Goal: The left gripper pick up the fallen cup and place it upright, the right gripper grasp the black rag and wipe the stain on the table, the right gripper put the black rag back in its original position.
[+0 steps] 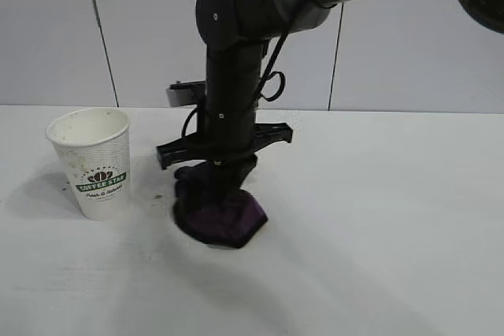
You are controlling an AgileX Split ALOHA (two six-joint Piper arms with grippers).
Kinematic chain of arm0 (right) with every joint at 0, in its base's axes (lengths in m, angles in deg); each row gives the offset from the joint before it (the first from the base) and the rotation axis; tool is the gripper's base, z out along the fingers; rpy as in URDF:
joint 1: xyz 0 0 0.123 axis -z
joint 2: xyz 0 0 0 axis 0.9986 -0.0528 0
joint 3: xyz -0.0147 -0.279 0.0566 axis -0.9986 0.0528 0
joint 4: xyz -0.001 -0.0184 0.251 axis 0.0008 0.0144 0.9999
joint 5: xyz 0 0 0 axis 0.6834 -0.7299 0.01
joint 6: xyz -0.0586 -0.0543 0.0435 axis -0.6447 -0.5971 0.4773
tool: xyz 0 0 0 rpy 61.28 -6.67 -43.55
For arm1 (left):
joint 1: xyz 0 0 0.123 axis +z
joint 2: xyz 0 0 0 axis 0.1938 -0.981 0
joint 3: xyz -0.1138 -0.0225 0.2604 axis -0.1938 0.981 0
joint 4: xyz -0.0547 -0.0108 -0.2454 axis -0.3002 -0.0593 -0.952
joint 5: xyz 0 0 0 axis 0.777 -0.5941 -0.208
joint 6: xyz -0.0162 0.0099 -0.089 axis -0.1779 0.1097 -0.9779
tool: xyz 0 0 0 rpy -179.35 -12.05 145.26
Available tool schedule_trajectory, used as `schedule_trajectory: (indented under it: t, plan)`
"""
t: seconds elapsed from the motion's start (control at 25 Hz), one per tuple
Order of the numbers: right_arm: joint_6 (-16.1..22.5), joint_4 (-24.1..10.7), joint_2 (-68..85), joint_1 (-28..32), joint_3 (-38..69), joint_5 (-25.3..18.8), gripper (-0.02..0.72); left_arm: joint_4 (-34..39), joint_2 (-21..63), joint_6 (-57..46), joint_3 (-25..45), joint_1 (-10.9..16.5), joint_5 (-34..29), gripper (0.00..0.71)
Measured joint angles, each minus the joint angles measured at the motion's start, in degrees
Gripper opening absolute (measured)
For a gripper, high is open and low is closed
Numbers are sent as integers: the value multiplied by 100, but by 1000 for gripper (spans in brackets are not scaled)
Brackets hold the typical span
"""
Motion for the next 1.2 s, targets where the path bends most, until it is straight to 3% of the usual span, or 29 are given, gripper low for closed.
schedule_trajectory:
  t: [0.24, 0.32, 0.52, 0.76, 0.84, 1.04, 1.12, 1.2]
  plan:
    - [-68, 86, 19, 377, 0, -2, 28, 58, 0, 0, 0, 0, 0, 695]
    - [-73, 245, 24, 416, 0, -2, 28, 71, 0, 0, 0, 0, 0, 695]
    - [-304, 1171, 24, 372, 10, -7, 28, 77, 0, 0, 0, 0, 0, 695]
    - [-463, 1300, 24, 302, 10, -9, 46, 88, 0, 0, 0, 0, 0, 695]
    - [-533, 1308, 26, 307, 17, -9, 130, 88, 0, 0, 0, 0, 0, 695]
    - [-566, 1331, 26, 307, 17, -14, 526, 88, 0, 0, 0, 0, 0, 695]
    - [-566, 1331, 37, 307, 23, -14, 599, 88, 0, 0, 0, 0, 0, 695]
    - [-566, 1331, 115, 307, 30, -14, 616, 88, 0, 0, 0, 0, 0, 695]
